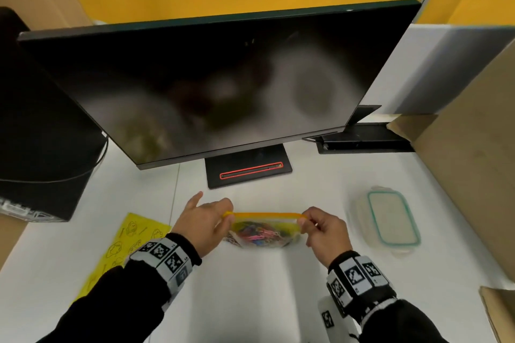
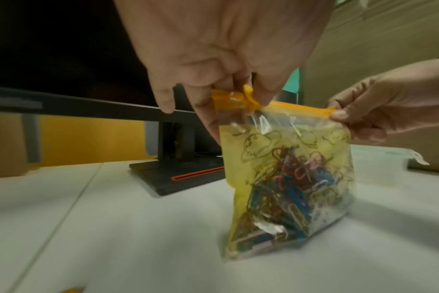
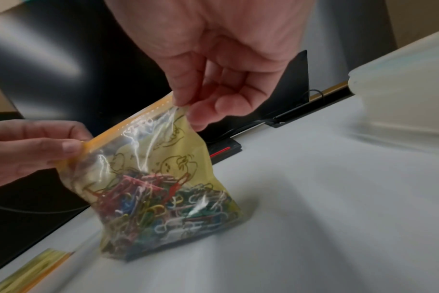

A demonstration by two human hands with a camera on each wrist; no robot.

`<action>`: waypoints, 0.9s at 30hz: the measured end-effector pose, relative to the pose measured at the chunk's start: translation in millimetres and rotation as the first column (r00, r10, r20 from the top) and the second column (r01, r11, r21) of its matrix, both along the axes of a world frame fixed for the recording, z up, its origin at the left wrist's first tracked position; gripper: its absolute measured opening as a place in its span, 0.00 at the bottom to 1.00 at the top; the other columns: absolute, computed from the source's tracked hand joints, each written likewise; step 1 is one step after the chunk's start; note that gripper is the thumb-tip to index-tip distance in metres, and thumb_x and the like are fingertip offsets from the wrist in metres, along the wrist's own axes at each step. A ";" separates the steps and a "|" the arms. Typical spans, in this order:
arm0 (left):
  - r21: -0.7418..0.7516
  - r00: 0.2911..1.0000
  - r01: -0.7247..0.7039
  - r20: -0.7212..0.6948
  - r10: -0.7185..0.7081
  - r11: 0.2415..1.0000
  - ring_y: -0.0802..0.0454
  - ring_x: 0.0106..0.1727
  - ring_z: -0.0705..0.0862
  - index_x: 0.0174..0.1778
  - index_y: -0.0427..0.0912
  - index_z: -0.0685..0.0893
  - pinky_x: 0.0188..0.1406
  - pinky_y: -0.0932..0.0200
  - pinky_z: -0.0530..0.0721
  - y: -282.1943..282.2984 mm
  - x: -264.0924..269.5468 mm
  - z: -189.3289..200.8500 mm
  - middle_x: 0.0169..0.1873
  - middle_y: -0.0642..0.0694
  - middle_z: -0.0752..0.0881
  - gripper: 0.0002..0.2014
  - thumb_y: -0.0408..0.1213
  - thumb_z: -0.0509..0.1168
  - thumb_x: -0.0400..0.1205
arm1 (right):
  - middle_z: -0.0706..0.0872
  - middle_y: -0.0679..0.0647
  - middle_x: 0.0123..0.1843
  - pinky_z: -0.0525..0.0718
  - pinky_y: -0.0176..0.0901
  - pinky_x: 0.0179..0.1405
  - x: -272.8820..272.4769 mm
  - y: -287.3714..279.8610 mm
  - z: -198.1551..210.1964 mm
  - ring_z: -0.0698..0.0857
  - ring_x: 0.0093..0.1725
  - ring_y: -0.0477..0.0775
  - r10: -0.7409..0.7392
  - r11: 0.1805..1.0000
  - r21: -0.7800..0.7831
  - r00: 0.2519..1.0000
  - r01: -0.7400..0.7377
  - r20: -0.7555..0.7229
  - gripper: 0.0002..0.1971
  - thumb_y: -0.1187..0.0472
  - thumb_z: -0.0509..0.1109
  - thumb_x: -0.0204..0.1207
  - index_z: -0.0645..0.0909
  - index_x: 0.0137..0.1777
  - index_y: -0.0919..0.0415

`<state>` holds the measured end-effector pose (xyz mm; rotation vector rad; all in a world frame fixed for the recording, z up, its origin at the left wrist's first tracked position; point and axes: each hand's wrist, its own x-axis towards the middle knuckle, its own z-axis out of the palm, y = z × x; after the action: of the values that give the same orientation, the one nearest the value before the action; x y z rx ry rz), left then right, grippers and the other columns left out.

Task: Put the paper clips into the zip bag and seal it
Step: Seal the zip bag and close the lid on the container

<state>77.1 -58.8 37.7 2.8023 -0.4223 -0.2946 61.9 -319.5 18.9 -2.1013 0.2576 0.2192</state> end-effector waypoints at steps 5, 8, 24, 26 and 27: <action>-0.090 0.985 -0.172 -0.003 0.172 0.981 0.41 0.33 0.79 0.46 0.47 0.74 0.50 0.52 0.78 10.8 23.5 -2.5 0.22 0.49 0.79 0.13 0.50 0.51 0.78 | 0.84 0.61 0.31 0.86 0.56 0.41 35.3 6.0 -5.5 0.81 0.30 0.65 -0.049 0.998 -0.032 0.999 0.049 0.020 0.08 0.60 0.68 0.74 0.79 0.33 0.52; -0.142 0.953 -0.299 -0.099 0.287 0.944 0.41 0.41 0.84 0.51 0.49 0.75 0.41 0.55 0.80 13.9 39.7 -11.9 0.35 0.45 0.85 0.09 0.48 0.55 0.81 | 0.87 0.53 0.42 0.84 0.48 0.46 51.7 -13.4 0.6 0.84 0.39 0.61 -0.111 0.988 -0.107 0.993 0.115 0.040 0.04 0.58 0.71 0.73 0.82 0.39 0.47; 0.095 0.978 -0.026 -0.206 0.045 0.995 0.44 0.81 0.52 0.76 0.65 0.55 0.79 0.38 0.54 -28.7 -3.4 -66.0 0.82 0.50 0.47 0.28 0.47 0.58 0.81 | 0.59 0.58 0.80 0.72 0.65 0.70 6.3 -51.3 -5.3 0.64 0.75 0.67 -0.134 0.824 -0.567 0.964 -0.020 -0.229 0.40 0.34 0.68 0.66 0.57 0.76 0.37; 0.012 0.981 -0.082 -0.174 0.083 0.997 0.44 0.79 0.59 0.75 0.60 0.64 0.77 0.44 0.61 -35.2 -7.6 -60.9 0.80 0.47 0.56 0.25 0.47 0.59 0.80 | 0.62 0.60 0.77 0.74 0.61 0.69 -5.8 -27.0 -4.5 0.67 0.72 0.68 -0.062 0.858 -0.508 0.967 -0.074 -0.246 0.37 0.37 0.69 0.68 0.59 0.76 0.39; -0.068 0.978 -0.120 -0.180 0.106 0.990 0.44 0.76 0.65 0.72 0.57 0.70 0.74 0.48 0.67 -38.9 -10.3 -57.6 0.77 0.46 0.64 0.22 0.46 0.60 0.80 | 0.63 0.60 0.75 0.74 0.58 0.69 -12.6 -16.3 -3.6 0.69 0.70 0.68 -0.030 0.872 -0.479 0.967 -0.099 -0.255 0.35 0.41 0.70 0.70 0.61 0.76 0.39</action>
<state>66.8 -97.7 -20.0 2.6823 -0.2282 -0.4847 49.3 -335.8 15.3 -2.5847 0.4689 0.4920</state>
